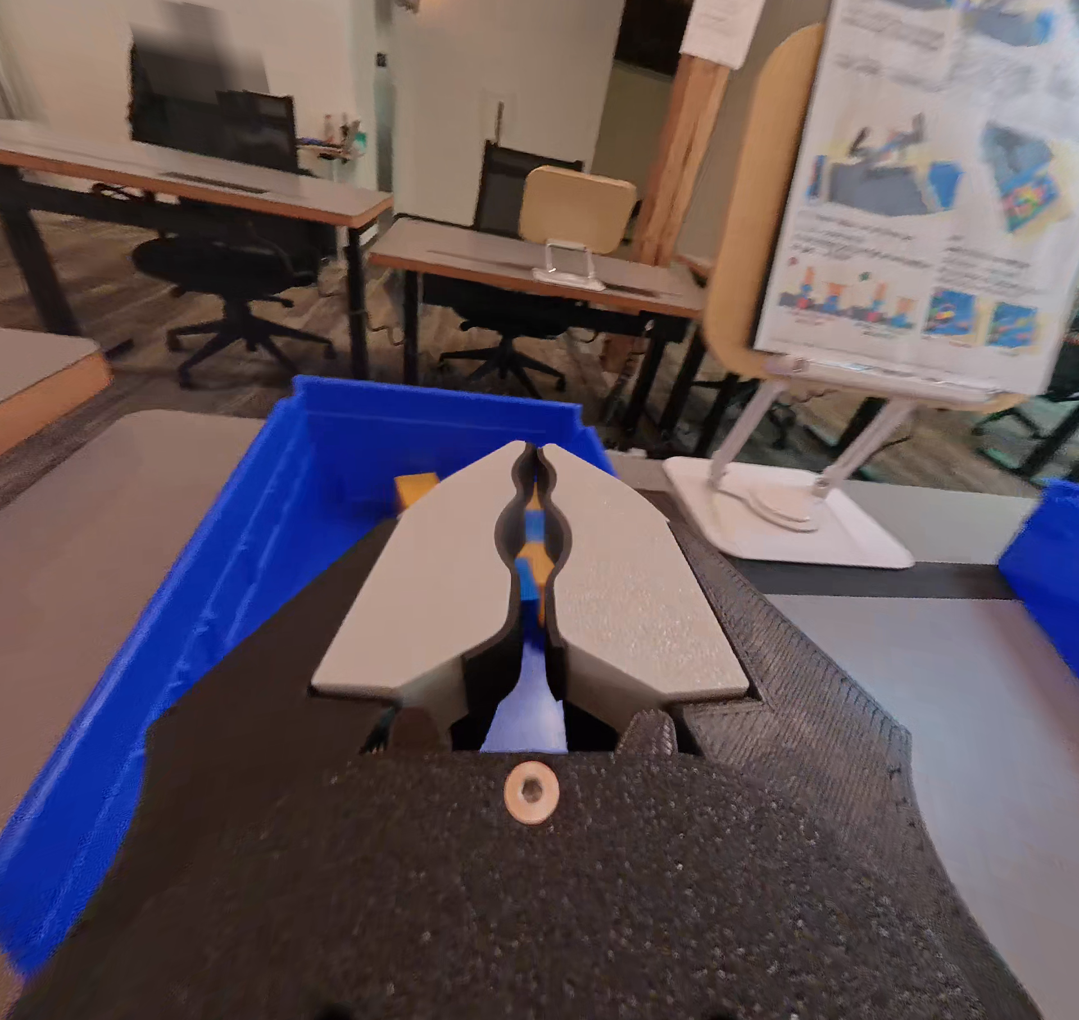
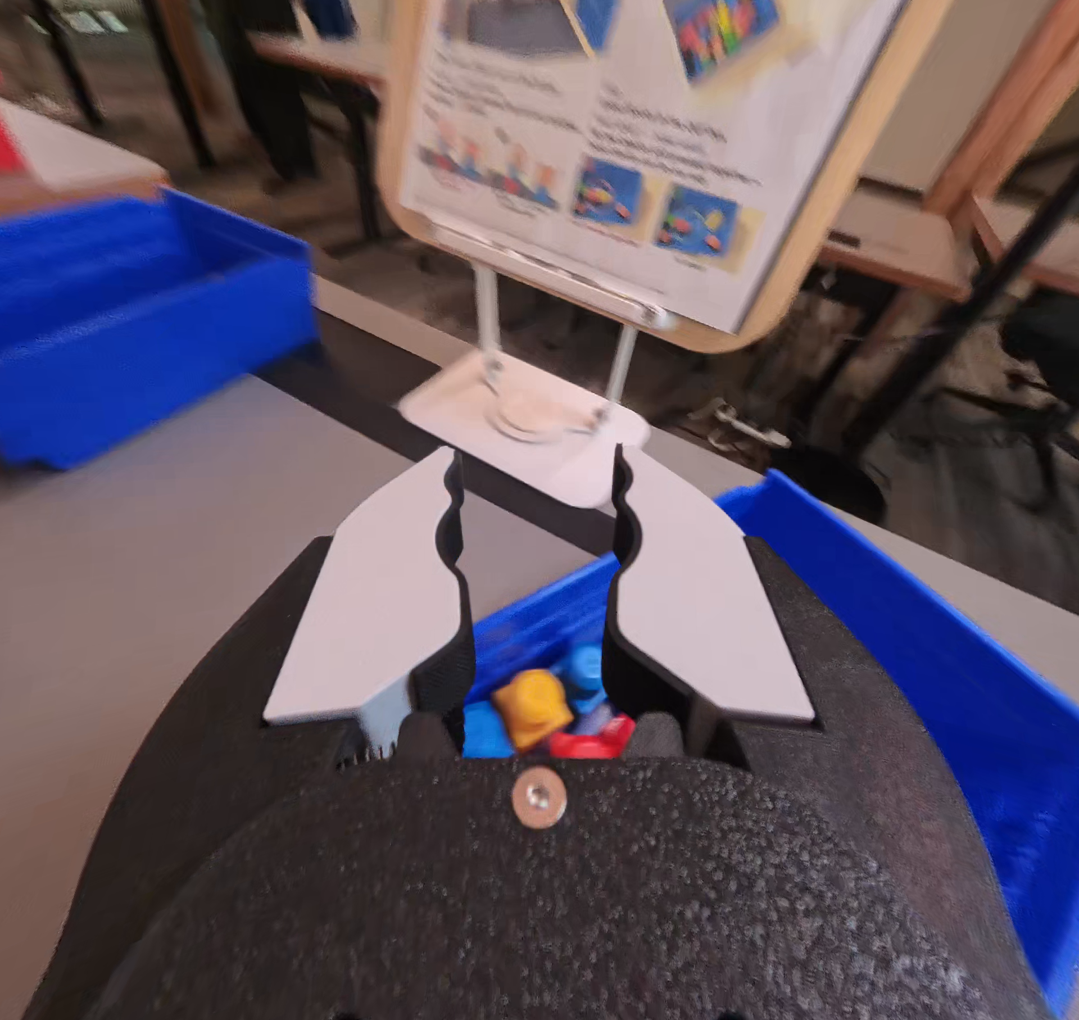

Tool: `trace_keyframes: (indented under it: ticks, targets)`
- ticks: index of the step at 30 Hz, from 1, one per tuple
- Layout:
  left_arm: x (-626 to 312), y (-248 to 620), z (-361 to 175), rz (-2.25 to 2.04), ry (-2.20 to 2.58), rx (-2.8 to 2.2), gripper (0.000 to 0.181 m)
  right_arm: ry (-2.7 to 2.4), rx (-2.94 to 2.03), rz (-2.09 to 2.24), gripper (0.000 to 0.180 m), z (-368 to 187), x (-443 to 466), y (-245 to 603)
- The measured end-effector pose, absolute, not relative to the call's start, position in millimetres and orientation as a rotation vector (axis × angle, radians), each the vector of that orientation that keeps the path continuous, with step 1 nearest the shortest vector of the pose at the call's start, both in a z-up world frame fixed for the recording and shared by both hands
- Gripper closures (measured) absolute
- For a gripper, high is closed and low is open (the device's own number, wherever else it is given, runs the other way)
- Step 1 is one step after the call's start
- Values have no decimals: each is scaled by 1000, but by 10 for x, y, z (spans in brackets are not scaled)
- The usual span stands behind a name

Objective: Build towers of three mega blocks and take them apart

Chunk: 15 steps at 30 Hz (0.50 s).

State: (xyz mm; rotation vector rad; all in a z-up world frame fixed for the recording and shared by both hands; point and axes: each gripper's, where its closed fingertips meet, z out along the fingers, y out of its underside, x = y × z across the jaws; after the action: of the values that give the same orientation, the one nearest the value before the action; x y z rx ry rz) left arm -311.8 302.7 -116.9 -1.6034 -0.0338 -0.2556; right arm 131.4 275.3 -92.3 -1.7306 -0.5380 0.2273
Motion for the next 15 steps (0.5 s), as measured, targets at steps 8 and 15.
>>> trace_keyframes:
  ticks: [8, 15]
  targets:
    - [-3338, 3301, -1899, -67, 0, -1896, 169, -620, -1616, 525, 139, -1102, 505, 1332]
    - [-3244, 3584, -2138, -15, -2, -2063, 155, -646, -1576, 587, 139, -1290, 387, 1187]
